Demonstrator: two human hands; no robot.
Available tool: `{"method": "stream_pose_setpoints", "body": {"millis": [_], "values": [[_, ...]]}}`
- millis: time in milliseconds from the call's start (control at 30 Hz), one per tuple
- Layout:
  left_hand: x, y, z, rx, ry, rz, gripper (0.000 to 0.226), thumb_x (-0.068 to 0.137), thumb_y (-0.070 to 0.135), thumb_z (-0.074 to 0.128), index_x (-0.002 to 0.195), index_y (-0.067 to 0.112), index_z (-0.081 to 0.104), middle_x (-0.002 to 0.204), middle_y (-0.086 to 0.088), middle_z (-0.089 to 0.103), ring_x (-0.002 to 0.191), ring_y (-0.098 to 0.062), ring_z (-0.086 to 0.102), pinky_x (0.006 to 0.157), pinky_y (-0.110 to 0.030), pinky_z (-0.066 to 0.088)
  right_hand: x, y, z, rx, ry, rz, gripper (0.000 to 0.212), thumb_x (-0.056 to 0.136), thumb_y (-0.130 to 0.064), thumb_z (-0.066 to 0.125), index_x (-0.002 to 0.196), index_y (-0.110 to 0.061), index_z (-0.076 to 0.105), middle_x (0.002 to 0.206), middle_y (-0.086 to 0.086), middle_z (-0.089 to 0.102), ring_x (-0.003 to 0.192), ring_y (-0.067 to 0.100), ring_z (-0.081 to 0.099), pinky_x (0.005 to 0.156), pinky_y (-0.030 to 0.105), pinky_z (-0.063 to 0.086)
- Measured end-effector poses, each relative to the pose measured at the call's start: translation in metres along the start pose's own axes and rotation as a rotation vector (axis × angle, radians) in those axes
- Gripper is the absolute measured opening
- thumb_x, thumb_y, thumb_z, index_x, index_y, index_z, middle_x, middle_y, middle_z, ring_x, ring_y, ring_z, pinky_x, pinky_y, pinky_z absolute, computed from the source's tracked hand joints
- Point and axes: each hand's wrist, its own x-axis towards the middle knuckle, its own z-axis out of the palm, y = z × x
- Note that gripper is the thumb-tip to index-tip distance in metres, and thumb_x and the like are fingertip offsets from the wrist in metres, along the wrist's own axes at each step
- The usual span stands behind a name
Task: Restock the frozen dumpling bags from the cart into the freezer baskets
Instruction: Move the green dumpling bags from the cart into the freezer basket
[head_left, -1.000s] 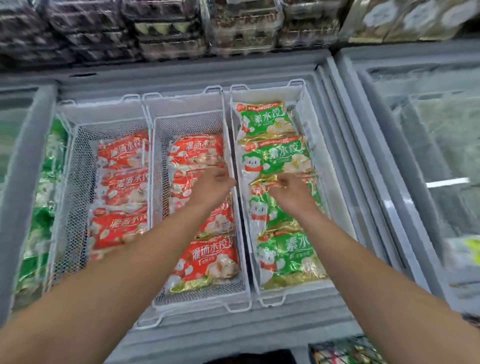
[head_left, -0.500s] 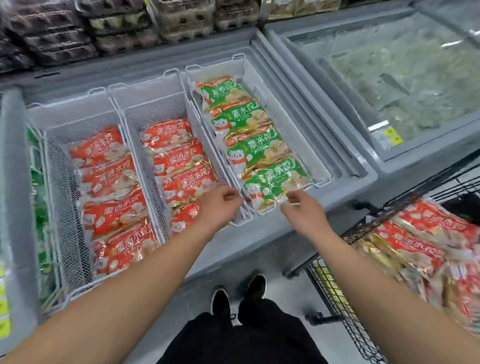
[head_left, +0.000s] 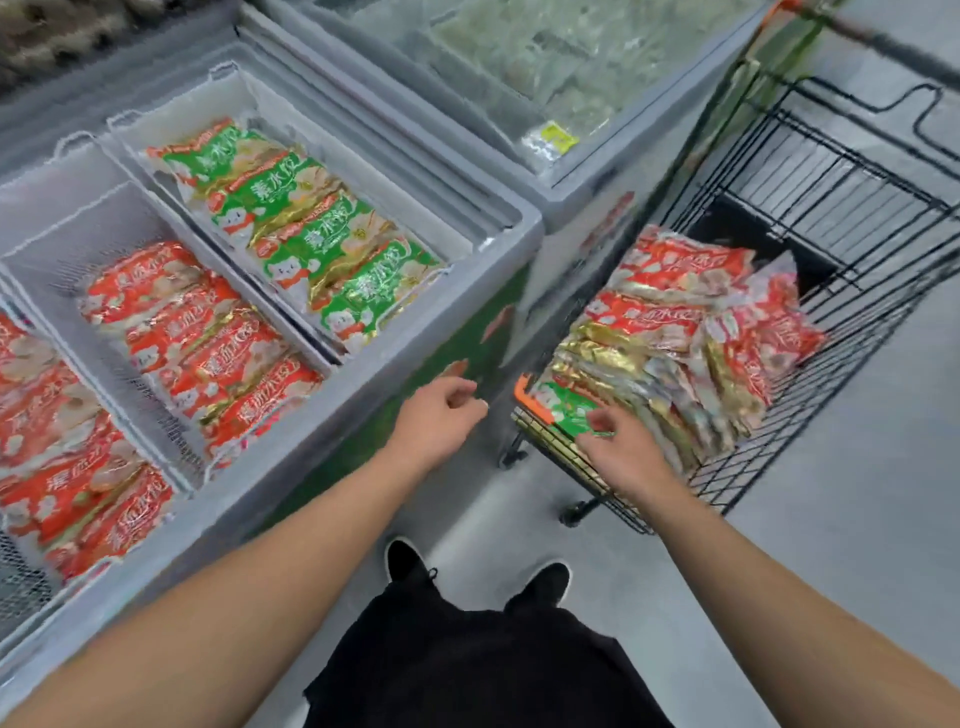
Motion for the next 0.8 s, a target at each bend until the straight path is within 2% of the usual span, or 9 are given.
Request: {"method": "stream_pose_setpoints", "body": {"millis": [100,167,233,367,467,533,700,800], "values": [[-0.008,0.020,0.044,0.057,-0.041,0.005,0.034,0.088,0.029,0.069,0.121,0.020,0.069,0.112,0.004,0.068,0.106,-0.011,0.061,0.087,-0.019,0.041,-0.009,0.058,-0.027,0.070,-0.009,0.067,0.043,0.094,-0.025,0.060,0.135,-0.013,0.054,0.137,0.004,0.057,0.124,0.022,0.054,0.095,0.028,0.039],[-0.010,0.030,0.070,0.079,-0.046,0.027,0.030,0.084,0.034,0.070,0.113,0.024,0.071,0.107,0.005,0.069,0.107,-0.013,0.063,0.095,-0.024,0.045,-0.012,0.090,-0.041,0.092,-0.004,0.089,0.043,0.094,-0.026,0.061,0.134,-0.012,0.055,0.136,0.005,0.058,0.123,0.023,0.055,0.096,0.028,0.041],[-0.010,0.040,0.094,0.110,-0.066,0.025,0.021,0.087,0.032,0.069,0.107,0.028,0.070,0.105,0.006,0.069,0.104,-0.014,0.064,0.094,-0.030,0.048,-0.011,0.115,-0.056,0.107,0.009,0.123,0.041,0.092,-0.025,0.061,0.131,-0.012,0.056,0.131,0.005,0.060,0.118,0.024,0.056,0.099,0.033,0.045],[0.000,0.056,0.130,0.145,-0.117,0.024,0.034,0.089,0.032,0.068,0.121,0.022,0.068,0.113,0.006,0.069,0.107,-0.015,0.065,0.098,-0.035,0.050,-0.008,0.149,-0.075,0.165,0.041,0.171,0.032,0.091,-0.025,0.061,0.121,-0.015,0.059,0.119,0.001,0.061,0.107,0.020,0.056,0.092,0.031,0.044],[0.016,0.069,0.151,0.195,-0.170,0.037,0.038,0.092,0.031,0.066,0.127,0.018,0.064,0.116,0.005,0.066,0.108,-0.011,0.061,0.093,-0.026,0.044,0.002,0.163,-0.081,0.206,0.032,0.210,0.033,0.093,-0.025,0.060,0.124,-0.014,0.058,0.121,0.001,0.060,0.111,0.020,0.056,0.091,0.028,0.042],[0.025,0.074,0.157,0.219,-0.188,0.044,0.041,0.093,0.031,0.064,0.131,0.016,0.062,0.120,0.004,0.065,0.108,-0.010,0.058,0.092,-0.024,0.042,0.009,0.166,-0.079,0.222,0.024,0.227,0.037,0.093,-0.024,0.059,0.128,-0.012,0.058,0.126,0.002,0.060,0.114,0.020,0.056,0.092,0.028,0.042],[0.072,0.075,0.181,0.255,-0.272,0.002,0.045,0.094,0.032,0.063,0.136,0.015,0.058,0.132,0.001,0.063,0.119,-0.015,0.058,0.106,-0.034,0.043,0.044,0.171,-0.068,0.252,-0.009,0.307,0.038,0.092,-0.022,0.058,0.129,-0.012,0.056,0.125,0.002,0.060,0.113,0.022,0.056,0.093,0.031,0.044],[0.102,0.072,0.193,0.283,-0.311,-0.035,0.044,0.094,0.034,0.063,0.135,0.018,0.059,0.128,0.004,0.063,0.118,-0.015,0.058,0.103,-0.032,0.043,0.069,0.167,-0.057,0.276,-0.036,0.361,0.037,0.093,-0.026,0.060,0.127,-0.013,0.055,0.115,-0.002,0.057,0.105,0.019,0.055,0.085,0.028,0.041]]}}
